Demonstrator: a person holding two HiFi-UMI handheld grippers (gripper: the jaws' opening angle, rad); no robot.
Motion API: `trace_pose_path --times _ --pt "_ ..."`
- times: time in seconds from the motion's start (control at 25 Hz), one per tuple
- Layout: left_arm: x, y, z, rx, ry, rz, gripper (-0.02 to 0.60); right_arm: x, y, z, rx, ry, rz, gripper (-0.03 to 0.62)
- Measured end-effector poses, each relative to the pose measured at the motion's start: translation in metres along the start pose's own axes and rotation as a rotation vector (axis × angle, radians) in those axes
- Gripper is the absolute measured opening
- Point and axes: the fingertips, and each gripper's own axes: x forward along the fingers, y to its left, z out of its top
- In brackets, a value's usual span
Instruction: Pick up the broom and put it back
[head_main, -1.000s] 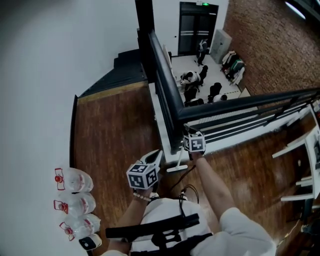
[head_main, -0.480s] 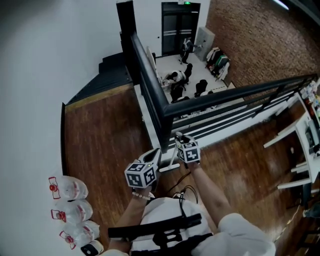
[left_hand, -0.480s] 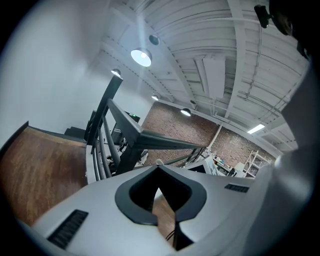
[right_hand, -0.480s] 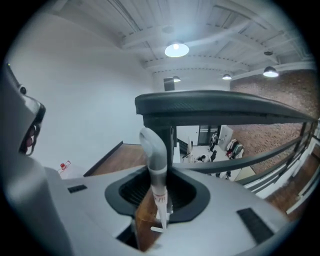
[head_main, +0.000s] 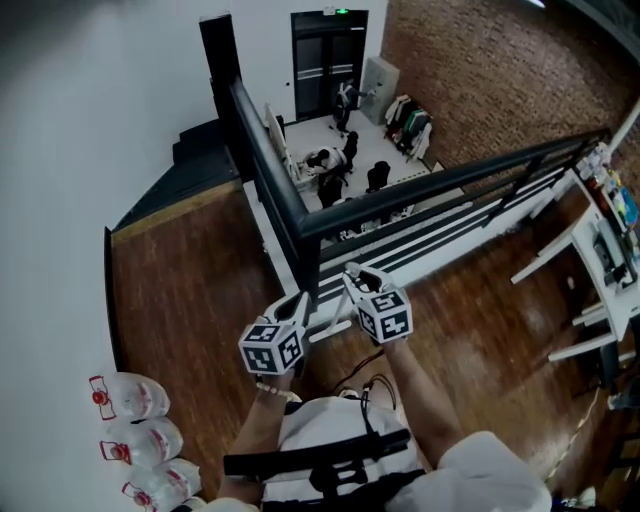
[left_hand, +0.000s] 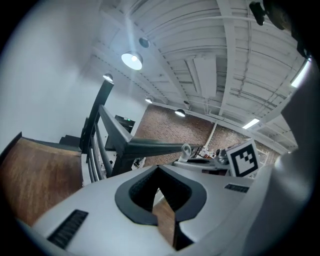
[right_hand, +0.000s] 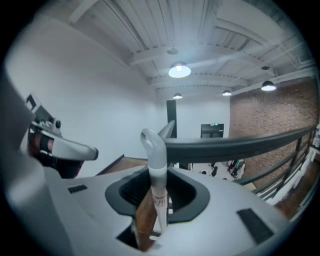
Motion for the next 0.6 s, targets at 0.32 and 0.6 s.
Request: trace_pose_path --times 0.32,0.6 --pt "0.002 -0.01 0.031 0.051 -0.054 0.007 -0.003 -0.056 -0.009 0.087 0.017 -0.117 -0.04 0.127" --pt "0.0 -0.009 0.038 0.043 -0.072 0.018 -0.002 -0.068 -0.009 0.114 0.013 -0.174 -0.035 0.127"
